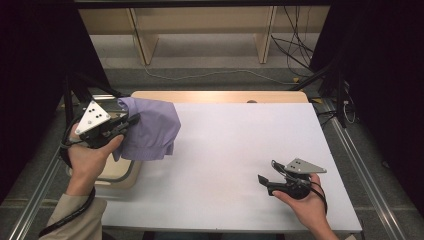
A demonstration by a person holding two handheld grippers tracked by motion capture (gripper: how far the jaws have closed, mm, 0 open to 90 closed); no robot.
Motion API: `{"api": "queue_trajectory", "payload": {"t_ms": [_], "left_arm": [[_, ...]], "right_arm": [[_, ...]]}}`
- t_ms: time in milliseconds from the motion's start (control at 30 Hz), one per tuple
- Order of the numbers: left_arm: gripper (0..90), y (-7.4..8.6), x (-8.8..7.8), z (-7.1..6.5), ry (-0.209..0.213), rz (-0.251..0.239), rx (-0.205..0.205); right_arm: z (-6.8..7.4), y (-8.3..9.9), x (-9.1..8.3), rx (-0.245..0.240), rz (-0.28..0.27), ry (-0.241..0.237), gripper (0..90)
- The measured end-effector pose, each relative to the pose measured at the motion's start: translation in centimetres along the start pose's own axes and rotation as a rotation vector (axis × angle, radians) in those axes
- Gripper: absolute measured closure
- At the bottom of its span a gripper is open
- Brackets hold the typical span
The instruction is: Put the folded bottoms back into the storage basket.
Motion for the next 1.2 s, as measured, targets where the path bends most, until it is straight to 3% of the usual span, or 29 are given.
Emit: {"api": "queue_trajectory", "payload": {"t_ms": [1200], "left_arm": [[83.4, -0.1, -1.3, 1.6, -0.026, 0.006, -0.007]], "right_arm": [[0.0, 0.0, 0.0, 0.000, 0.002, 0.000, 26.0]]}}
Point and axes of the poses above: each handheld gripper's, and its own axes: x roughly forward along the jaws, y roughly out of its underside, z roughly to its left, the point moved 7 cm from there along x, roughly forward along the jaws, and after that the axes turned 4 degrees about -y, right-handed, at the moved point
